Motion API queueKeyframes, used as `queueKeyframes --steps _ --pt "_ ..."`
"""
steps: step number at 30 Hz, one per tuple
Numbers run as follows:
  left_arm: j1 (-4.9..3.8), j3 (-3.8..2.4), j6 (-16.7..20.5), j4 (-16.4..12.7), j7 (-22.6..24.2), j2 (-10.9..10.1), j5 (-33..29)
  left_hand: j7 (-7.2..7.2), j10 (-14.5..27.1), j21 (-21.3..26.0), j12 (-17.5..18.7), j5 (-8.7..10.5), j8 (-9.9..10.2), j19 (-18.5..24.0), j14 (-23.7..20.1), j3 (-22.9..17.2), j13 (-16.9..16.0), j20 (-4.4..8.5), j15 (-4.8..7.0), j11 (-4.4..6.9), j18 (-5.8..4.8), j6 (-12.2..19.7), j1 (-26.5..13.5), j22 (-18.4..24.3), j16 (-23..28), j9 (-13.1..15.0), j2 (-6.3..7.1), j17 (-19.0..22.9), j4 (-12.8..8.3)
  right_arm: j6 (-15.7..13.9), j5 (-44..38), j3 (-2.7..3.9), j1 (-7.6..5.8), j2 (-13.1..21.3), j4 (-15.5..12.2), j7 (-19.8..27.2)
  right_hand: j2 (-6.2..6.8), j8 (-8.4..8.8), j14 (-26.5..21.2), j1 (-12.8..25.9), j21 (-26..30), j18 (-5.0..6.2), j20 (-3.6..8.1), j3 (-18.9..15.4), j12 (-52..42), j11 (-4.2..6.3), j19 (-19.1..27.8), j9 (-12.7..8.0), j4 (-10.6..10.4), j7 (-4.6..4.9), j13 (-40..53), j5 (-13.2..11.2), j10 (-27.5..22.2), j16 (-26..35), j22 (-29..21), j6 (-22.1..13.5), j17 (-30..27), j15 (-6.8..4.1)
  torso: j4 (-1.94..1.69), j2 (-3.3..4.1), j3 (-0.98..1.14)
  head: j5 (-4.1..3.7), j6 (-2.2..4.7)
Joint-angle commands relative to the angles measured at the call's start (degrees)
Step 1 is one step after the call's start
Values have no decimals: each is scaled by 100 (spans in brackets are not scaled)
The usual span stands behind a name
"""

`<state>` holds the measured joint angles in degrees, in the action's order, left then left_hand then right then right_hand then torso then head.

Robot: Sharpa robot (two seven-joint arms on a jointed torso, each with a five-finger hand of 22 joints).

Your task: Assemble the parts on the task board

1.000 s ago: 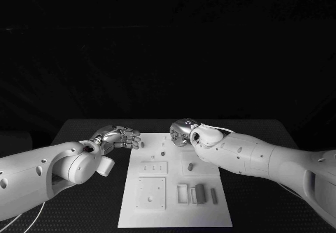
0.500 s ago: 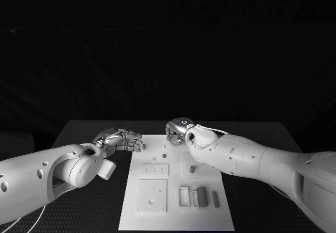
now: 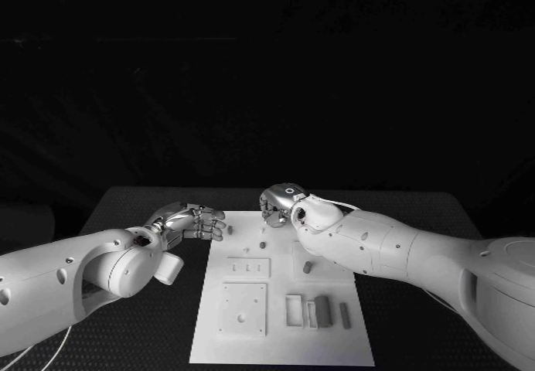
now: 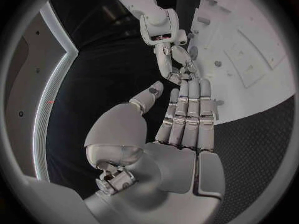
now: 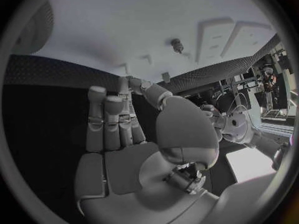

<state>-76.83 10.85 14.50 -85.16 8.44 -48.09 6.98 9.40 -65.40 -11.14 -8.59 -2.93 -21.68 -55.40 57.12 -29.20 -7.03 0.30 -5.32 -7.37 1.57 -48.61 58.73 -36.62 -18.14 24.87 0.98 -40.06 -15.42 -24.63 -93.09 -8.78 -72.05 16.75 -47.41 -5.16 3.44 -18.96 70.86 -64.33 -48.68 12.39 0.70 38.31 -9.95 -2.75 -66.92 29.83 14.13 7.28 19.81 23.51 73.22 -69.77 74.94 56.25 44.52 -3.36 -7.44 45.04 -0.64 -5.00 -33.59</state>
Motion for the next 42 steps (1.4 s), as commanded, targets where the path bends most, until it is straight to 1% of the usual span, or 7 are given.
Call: queueKeyframes --steps 1,5,13,17,23,32,42 --pt "-15 -5 -45 -15 35 10 -21 28 -19 24 23 -2 21 -15 13 -5 9 -23 -32 -7 74 -14 -22 -7 33 -6 16 -7 11 37 -10 0 -4 -23 34 2 -5 -29 -22 -2 -17 261 38 25 26 9 2 194 -2 -88 6 -3 40 -24 132 243 -7 -32 -3 3 2 -2 -22" --pt "-23 -6 -43 -21 34 4 -21 28 -20 25 26 -2 21 -15 13 -4 9 -23 -33 -7 73 -14 -22 -8 34 -7 17 -8 11 105 -24 -1 -3 -38 61 -10 -4 -27 -24 -2 -18 261 38 28 27 9 3 195 -1 -88 8 -3 39 -25 132 242 -8 -31 -13 9 1 10 -37" --pt "-28 -6 -38 -15 32 -6 -21 28 -22 26 30 -2 22 -15 14 -3 9 -23 -33 -7 73 -14 -22 -9 37 -9 19 -10 11 121 -71 -1 -3 4 69 -58 -5 -25 -26 -1 -22 261 39 33 30 8 6 195 1 -88 13 -3 38 -27 131 243 -9 -31 5 10 3 44 -82" --pt "-28 -6 -41 0 31 11 -21 28 -23 27 32 -2 22 -15 14 -3 10 -23 -33 -7 73 -14 -23 -9 39 -10 20 -11 11 189 -66 -1 -3 1 41 -31 -2 -25 -26 0 -24 261 39 34 30 9 6 196 2 -88 16 -4 39 -28 131 244 -10 -31 10 17 2 36 -88" --pt "-28 -6 -36 3 29 21 -21 29 -24 28 35 -2 23 -15 14 -2 10 -24 -34 -8 73 -13 -23 -10 42 -11 20 -12 11 331 -51 -2 -3 -31 13 16 1 -23 -28 3 -26 261 39 35 32 8 8 196 2 -87 19 -5 39 -30 131 244 -11 -31 -2 19 2 32 -102" --pt "-64 -5 -29 -9 22 23 -21 27 -26 31 41 -2 24 -15 14 -6 11 -23 -33 -8 74 -14 -15 -12 45 -13 17 -15 7 341 -48 -5 -2 -66 134 18 3 -15 -37 13 -29 261 37 39 41 4 18 196 0 -84 26 -5 30 -31 130 239 -14 -27 -1 27 0 52 -125" --pt "-104 -5 -24 -21 17 26 -21 26 -29 33 46 -2 24 -15 15 -5 11 -24 -33 -8 73 -15 -15 -13 49 -15 21 -18 6 407 -49 -7 -2 -91 159 7 6 -12 -41 18 -32 261 36 42 45 3 24 197 1 -83 33 -5 28 -34 130 239 -16 -25 0 31 -5 56 -147"
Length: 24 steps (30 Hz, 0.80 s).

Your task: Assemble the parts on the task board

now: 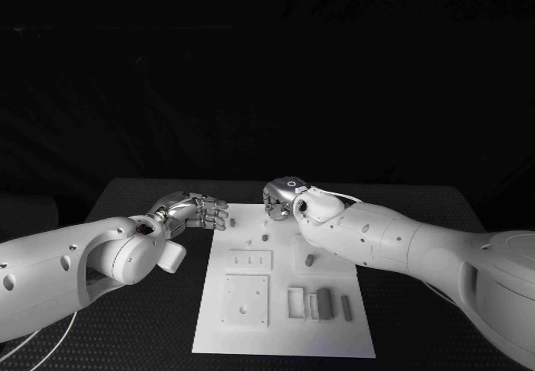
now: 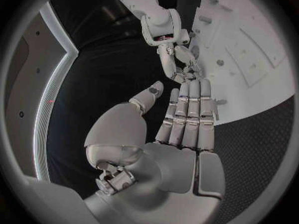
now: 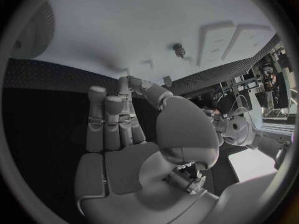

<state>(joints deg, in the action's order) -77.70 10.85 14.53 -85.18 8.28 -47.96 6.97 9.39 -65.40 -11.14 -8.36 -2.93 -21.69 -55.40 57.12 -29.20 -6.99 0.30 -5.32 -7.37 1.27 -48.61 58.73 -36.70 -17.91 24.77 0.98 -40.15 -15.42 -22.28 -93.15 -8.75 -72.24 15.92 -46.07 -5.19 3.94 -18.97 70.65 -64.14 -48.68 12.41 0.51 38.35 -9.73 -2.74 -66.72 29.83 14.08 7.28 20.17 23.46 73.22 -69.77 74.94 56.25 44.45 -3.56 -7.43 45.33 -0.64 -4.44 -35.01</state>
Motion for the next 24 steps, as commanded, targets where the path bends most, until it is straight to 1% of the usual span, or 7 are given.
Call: queueKeyframes --steps 1,8,11,17,24 --pt "-19 -5 -27 -19 32 13 -20 26 -29 33 23 -2 24 -15 15 -5 7 -24 -33 -8 103 -15 -15 -5 27 -6 21 -9 6 178 -43 -11 17 -14 45 16 -43 -10 -21 0 -32 259 54 38 23 2 4 197 5 -83 -3 -1 27 -34 129 238 -10 -5 0 2 -4 0 -5" --pt "-26 -5 -25 -12 31 24 -20 26 -31 34 26 -2 24 -15 16 -4 7 -24 -33 -8 103 -16 -15 -6 29 -7 22 -11 5 257 -29 -16 18 -31 90 41 -15 -1 -31 40 -39 259 47 27 34 -3 14 199 -22 -79 12 -4 22 -40 128 237 -16 -1 1 5 -6 9 -6" --pt "-27 -5 -26 -10 30 28 -20 26 -32 35 27 -2 24 -15 16 -4 7 -24 -33 -8 103 -16 -14 -7 30 -8 23 -11 5 313 -16 -21 18 -34 87 57 6 5 -38 50 -41 259 46 26 41 -5 21 199 -31 -78 19 -4 15 -42 127 232 -19 1 -1 4 -7 13 -23" --pt "-29 -5 -20 -5 26 25 -20 26 -33 36 30 -2 24 -16 17 -3 7 -24 -33 -8 103 -16 -15 -7 32 -9 24 -13 5 398 8 -25 18 -35 80 67 52 26 -65 70 -36 259 38 26 67 -17 47 199 -61 -67 32 -4 -14 -36 121 208 -33 13 8 9 -3 22 -28" --pt "-30 -4 -24 0 28 30 -20 26 -34 37 33 -2 25 -16 17 -3 7 -24 -34 -8 103 -16 -15 -8 34 -10 25 -15 5 469 45 -30 18 -35 62 80 245 75 -134 210 -16 259 2 -55 128 -47 111 202 -216 -43 72 -11 -79 -19 116 152 -77 43 11 11 -4 17 -32"
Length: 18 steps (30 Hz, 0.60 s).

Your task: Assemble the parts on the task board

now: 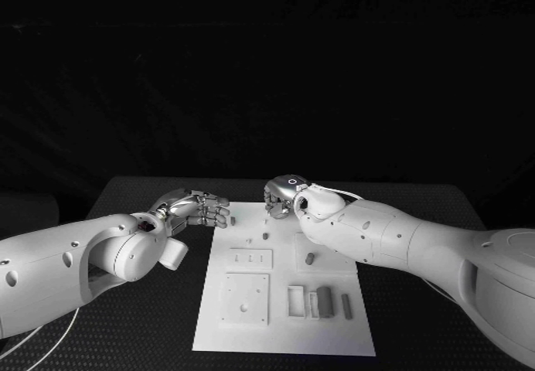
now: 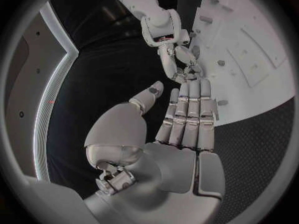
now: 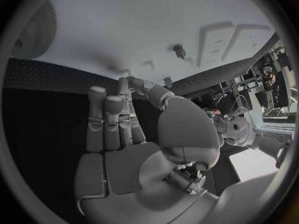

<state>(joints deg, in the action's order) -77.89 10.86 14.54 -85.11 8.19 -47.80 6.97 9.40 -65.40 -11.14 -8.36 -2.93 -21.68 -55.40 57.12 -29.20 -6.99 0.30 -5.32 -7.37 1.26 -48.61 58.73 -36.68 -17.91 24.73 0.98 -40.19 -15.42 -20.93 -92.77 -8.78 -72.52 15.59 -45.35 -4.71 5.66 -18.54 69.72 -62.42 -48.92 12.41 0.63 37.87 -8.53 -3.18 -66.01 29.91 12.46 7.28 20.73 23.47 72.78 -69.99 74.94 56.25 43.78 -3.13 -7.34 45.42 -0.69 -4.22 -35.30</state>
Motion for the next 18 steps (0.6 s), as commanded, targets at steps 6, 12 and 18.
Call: queueKeyframes --steps 6,12,18 --pt "-10 -5 -24 -6 38 15 -20 26 -36 38 35 -2 25 -16 18 -3 8 -24 -34 -8 105 -16 -14 -10 36 -7 25 -12 5 343 19 -32 47 11 -37 21 167 49 -63 120 12 259 -16 -53 28 -8 57 199 -139 -41 42 -13 -49 -1 115 140 -29 5 1 5 2 -17 -9" --pt "-11 -5 -21 -11 33 13 -20 27 -37 39 37 -2 26 -16 18 -3 8 -25 -34 -8 105 -15 -14 -11 38 -8 26 -13 5 317 34 -41 48 2 -24 5 218 70 -84 159 20 259 -19 -65 51 -16 72 197 -195 -32 56 -11 -73 3 113 117 -46 12 1 9 3 -27 -5" --pt "-11 -4 -24 -9 27 19 -20 27 -37 41 40 -1 27 -16 18 -2 9 -25 -34 -9 104 -14 -14 -12 40 -9 28 -14 5 283 62 -43 48 -10 7 -8 282 134 -108 162 30 259 -19 -59 118 -54 92 183 -257 7 66 -10 -169 0 112 29 -74 49 -2 8 -1 -31 4"
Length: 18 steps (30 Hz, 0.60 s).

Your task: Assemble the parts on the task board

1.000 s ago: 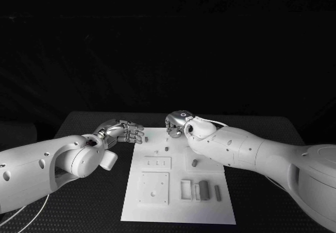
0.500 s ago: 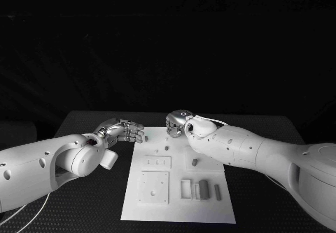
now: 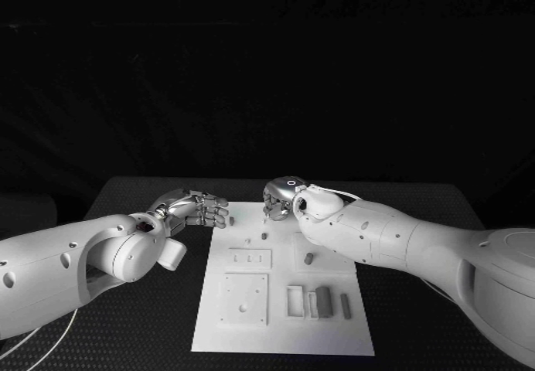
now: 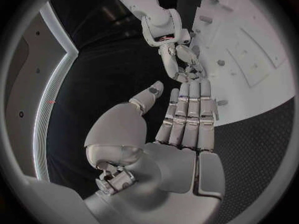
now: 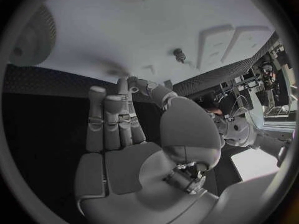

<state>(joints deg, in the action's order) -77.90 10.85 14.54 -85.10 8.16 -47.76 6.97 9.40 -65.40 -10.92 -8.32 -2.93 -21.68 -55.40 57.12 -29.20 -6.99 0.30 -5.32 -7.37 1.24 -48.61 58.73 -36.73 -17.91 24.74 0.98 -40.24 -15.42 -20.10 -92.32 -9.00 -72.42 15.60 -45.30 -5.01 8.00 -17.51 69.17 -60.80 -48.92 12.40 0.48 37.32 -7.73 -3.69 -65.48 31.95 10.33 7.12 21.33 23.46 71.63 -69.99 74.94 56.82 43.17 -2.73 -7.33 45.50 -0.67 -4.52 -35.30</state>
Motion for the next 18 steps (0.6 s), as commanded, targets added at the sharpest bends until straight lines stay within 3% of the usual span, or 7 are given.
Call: queueKeyframes --steps 1,10,18 --pt "-9 -4 -24 -10 30 15 -20 28 -37 19 36 -1 27 -16 18 -2 9 -25 -34 -9 106 -14 -14 -7 40 -10 28 -10 5 193 18 -21 38 -11 5 19 50 37 -55 -2 31 260 -5 -4 46 -9 41 -22 -48 28 7 -10 -64 -1 112 -38 -14 13 -3 0 -2 -1 4" --pt "-9 -4 -27 -2 29 17 -20 31 -34 22 43 -2 30 -14 16 0 10 -26 -35 -11 106 -10 -15 -8 45 -13 33 -12 4 99 110 -23 38 -18 2 35 124 180 -101 -42 44 260 -19 -9 193 -110 77 -61 -83 139 1 -11 -306 -37 115 -280 -44 112 -2 3 -3 0 5" --pt "-9 -4 -27 30 17 9 -20 36 -32 24 50 -1 34 -14 15 3 12 -27 -37 -14 105 -5 -20 -9 49 -16 35 -14 7 -26 152 -24 38 -11 -4 37 178 231 -139 -61 53 260 -32 -18 234 -141 100 -70 -97 184 10 -11 -376 -54 114 -382 -59 142 -3 4 -2 0 0"
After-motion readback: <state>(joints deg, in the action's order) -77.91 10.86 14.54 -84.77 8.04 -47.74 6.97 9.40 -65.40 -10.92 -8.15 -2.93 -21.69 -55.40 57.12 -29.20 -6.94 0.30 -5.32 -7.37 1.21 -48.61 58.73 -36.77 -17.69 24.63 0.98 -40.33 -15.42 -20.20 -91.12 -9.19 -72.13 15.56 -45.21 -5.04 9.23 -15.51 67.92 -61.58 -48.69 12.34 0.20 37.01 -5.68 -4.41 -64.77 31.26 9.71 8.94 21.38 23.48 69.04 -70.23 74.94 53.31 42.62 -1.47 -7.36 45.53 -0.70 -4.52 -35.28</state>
